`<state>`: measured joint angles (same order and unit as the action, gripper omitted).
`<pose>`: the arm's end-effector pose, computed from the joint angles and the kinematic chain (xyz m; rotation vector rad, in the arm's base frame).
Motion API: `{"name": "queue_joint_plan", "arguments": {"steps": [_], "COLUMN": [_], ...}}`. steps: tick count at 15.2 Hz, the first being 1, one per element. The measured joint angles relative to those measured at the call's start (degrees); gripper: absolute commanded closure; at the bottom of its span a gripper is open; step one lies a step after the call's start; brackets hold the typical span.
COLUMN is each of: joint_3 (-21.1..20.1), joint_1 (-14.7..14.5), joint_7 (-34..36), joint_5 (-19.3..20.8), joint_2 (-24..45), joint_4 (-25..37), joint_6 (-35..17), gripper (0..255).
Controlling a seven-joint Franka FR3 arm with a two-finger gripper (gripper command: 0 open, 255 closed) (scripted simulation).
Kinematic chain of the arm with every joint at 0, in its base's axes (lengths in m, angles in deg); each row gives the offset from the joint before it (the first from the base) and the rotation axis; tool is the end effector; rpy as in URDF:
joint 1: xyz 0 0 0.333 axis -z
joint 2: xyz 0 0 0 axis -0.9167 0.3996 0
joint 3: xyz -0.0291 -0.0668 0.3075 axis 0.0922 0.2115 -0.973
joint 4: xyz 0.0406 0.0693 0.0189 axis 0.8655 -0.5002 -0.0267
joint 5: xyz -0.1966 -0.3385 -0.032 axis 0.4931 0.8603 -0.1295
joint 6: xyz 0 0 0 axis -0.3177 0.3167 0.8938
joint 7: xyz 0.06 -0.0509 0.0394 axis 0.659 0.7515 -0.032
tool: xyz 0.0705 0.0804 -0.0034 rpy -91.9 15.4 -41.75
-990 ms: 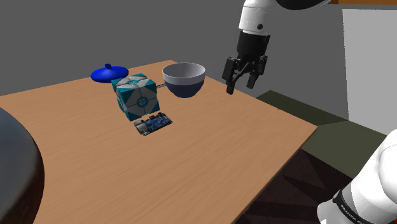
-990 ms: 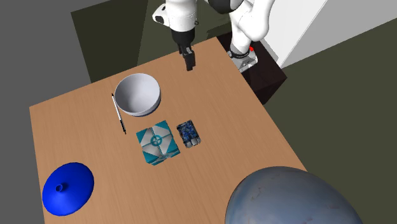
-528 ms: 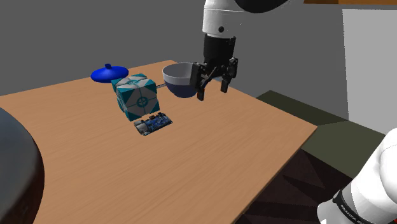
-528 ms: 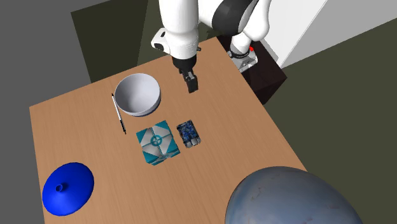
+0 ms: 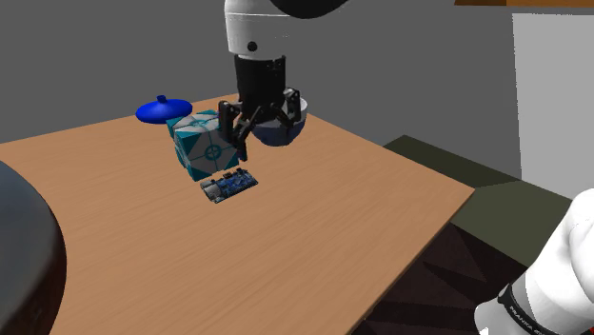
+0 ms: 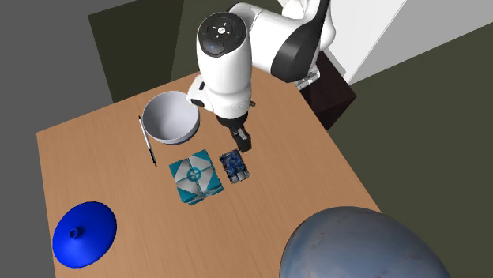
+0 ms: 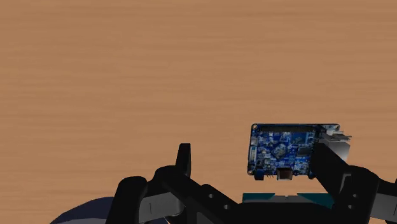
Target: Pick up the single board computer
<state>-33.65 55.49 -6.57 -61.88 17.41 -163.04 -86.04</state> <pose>0.4667 0.3517 0.5707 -3.1133 -0.0699 -0.0144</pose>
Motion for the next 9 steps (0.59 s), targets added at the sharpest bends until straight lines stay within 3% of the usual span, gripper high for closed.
{"name": "queue_joint_plan", "arguments": {"steps": [4, 8, 9], "joint_3": [-1.84, -2.36, -2.32], "joint_1": [-4.06, -10.63, -10.97], "joint_7": [3.96, 7.31, 7.46], "joint_5": [5.08, 10.84, 11.12], "joint_2": [9.41, 20.97, 21.55], "joint_4": [10.51, 26.28, 26.71], "joint_6": [3.03, 9.15, 9.15], "gripper": [0, 0, 0]}}
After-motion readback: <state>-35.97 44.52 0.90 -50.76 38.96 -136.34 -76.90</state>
